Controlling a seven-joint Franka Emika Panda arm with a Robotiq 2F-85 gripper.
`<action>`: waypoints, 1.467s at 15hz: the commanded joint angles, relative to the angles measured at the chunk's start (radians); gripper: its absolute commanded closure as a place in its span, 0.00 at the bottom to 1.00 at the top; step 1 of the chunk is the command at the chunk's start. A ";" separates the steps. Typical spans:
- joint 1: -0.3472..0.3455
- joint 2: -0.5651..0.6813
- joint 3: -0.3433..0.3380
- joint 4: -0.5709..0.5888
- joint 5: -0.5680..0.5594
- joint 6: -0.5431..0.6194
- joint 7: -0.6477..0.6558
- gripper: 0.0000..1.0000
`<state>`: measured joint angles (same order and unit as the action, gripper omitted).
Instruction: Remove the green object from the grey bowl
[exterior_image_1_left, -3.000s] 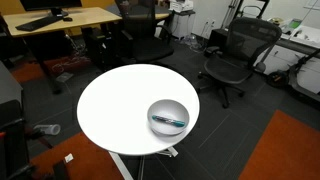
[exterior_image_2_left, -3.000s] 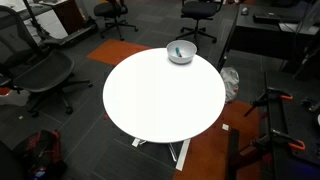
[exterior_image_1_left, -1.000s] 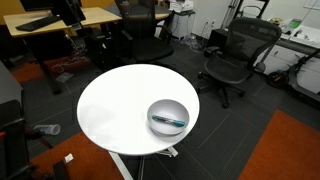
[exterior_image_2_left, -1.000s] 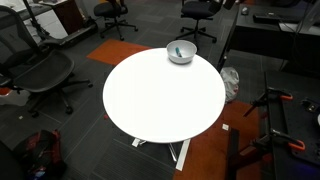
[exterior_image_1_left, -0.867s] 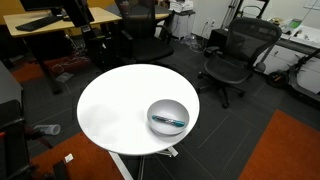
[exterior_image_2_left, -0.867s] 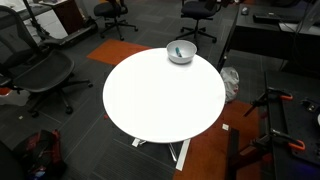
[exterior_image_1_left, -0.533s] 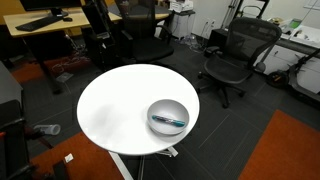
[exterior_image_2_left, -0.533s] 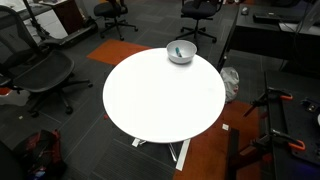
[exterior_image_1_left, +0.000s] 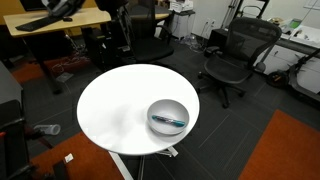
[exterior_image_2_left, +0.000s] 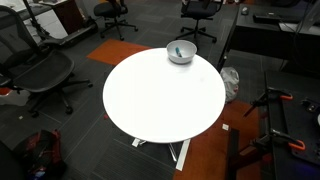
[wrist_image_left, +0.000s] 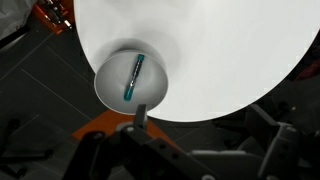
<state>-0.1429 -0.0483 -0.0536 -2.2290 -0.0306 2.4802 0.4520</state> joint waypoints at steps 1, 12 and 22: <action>-0.003 0.080 -0.032 0.070 -0.033 0.012 0.060 0.00; 0.008 0.251 -0.126 0.171 -0.005 0.020 0.112 0.00; 0.004 0.390 -0.167 0.241 0.048 0.071 0.083 0.00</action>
<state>-0.1445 0.2948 -0.2108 -2.0245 -0.0146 2.5290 0.5374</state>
